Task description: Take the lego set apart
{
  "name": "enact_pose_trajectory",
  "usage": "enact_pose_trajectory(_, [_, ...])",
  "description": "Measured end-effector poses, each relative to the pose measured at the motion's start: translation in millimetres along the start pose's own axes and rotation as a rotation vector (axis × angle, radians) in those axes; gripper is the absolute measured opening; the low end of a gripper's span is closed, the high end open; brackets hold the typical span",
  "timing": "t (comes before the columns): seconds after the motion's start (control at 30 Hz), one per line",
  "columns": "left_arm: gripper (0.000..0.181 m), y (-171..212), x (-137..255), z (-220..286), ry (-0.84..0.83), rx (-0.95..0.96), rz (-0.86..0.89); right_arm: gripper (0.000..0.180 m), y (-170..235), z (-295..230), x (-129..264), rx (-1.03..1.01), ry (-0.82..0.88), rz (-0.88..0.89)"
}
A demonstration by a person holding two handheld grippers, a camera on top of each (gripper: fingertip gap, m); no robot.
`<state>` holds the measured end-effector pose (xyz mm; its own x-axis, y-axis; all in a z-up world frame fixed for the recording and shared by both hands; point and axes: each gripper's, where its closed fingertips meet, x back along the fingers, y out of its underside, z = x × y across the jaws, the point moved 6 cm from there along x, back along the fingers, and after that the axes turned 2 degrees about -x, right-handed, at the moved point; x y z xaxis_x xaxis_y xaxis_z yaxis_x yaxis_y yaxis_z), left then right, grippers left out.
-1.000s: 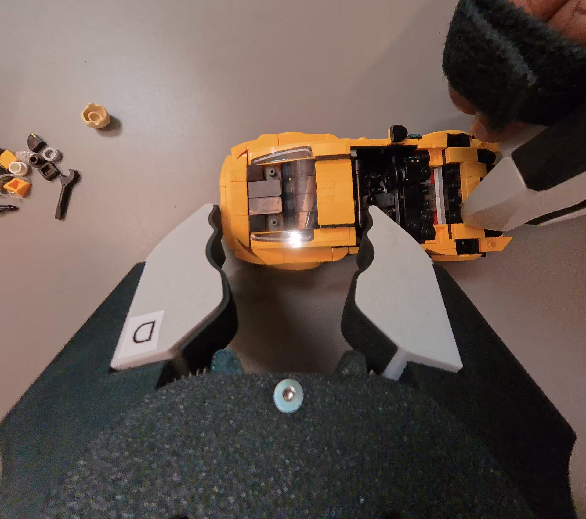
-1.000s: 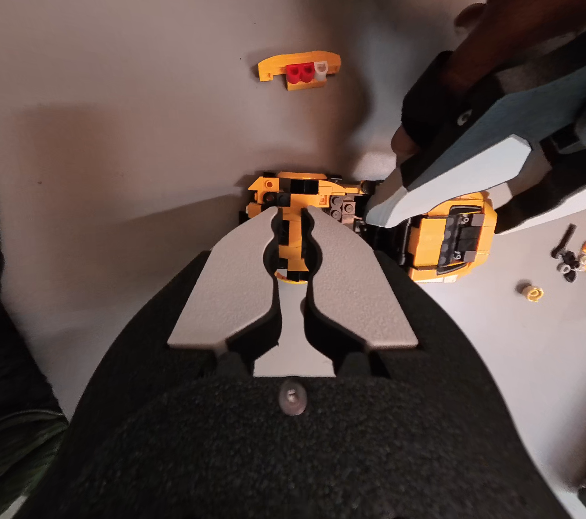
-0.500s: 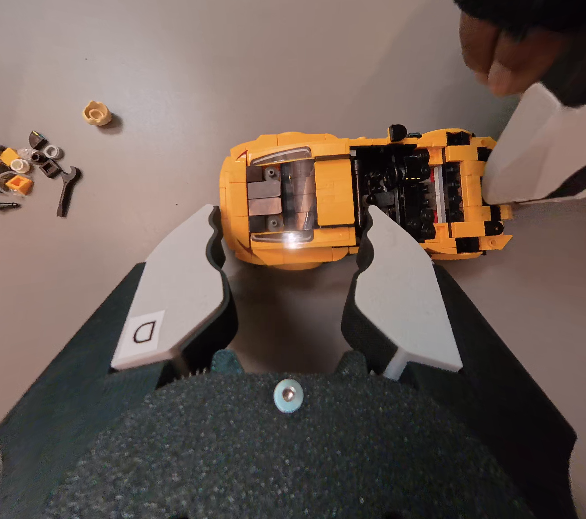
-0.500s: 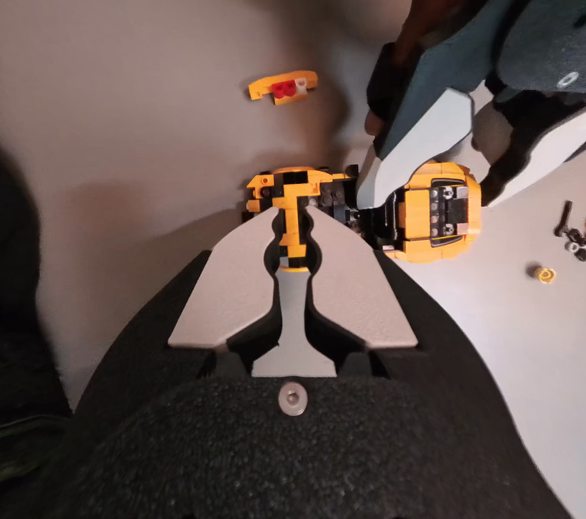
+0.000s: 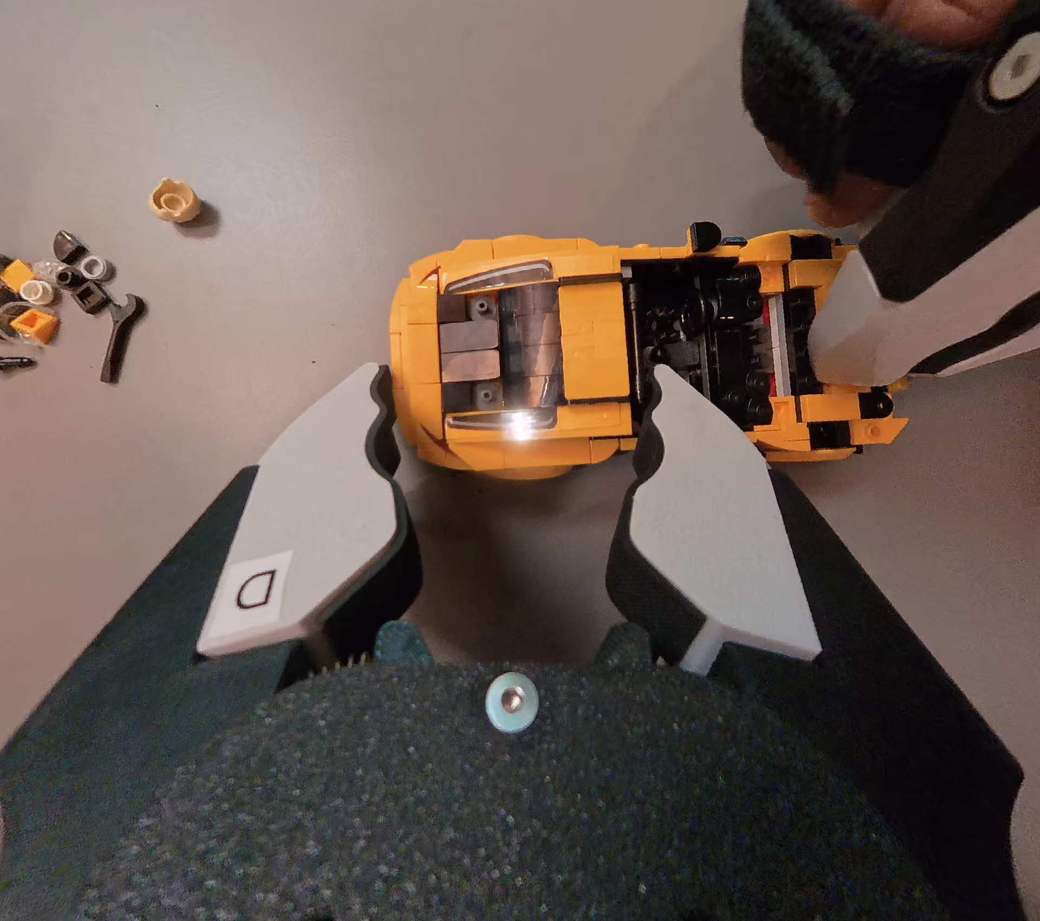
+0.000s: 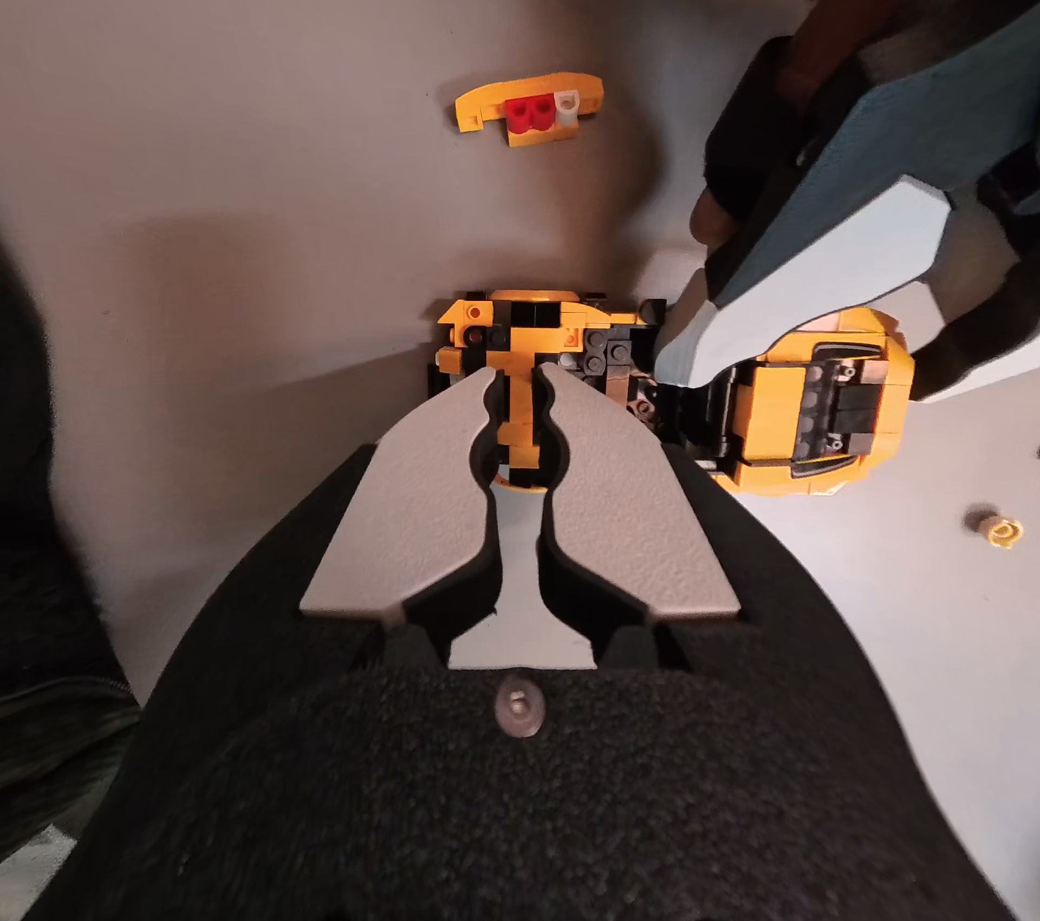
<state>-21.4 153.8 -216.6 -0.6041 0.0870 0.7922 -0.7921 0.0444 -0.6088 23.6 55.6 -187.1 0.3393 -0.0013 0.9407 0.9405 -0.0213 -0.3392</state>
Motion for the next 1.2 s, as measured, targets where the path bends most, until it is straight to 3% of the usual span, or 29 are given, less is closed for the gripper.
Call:
enact_pose_trajectory(0.43, [0.082, -0.9, -1.0, 2.1, 0.008, -0.014, 0.007, 0.006, 11.3, -1.0, 1.4, -0.07, -0.014, 0.196])
enact_pose_trajectory(0.7, [0.083, -5.8, -5.0, 11.6, 0.034, -0.048, -0.002, 0.005, 15.6, -6.7, 4.3, -0.108, -0.121, 0.265])
enact_pose_trajectory(0.77, [0.082, -5.9, -4.4, 6.6, 0.0, -0.025, -0.011, 0.0, 8.8, -15.0, 11.7, -0.133, -0.223, 0.34])
enact_pose_trajectory(0.83, [0.082, -2.4, -1.0, 0.0, -0.004, -0.016, -0.015, 0.0, 8.2, -22.6, 9.1, -0.057, -0.164, 0.323])
enact_pose_trajectory(1.2, [0.082, 0.1, 0.6, 3.3, 0.006, -0.018, -0.005, 0.0, 17.4, -8.5, 23.9, -0.137, -0.024, 0.399])
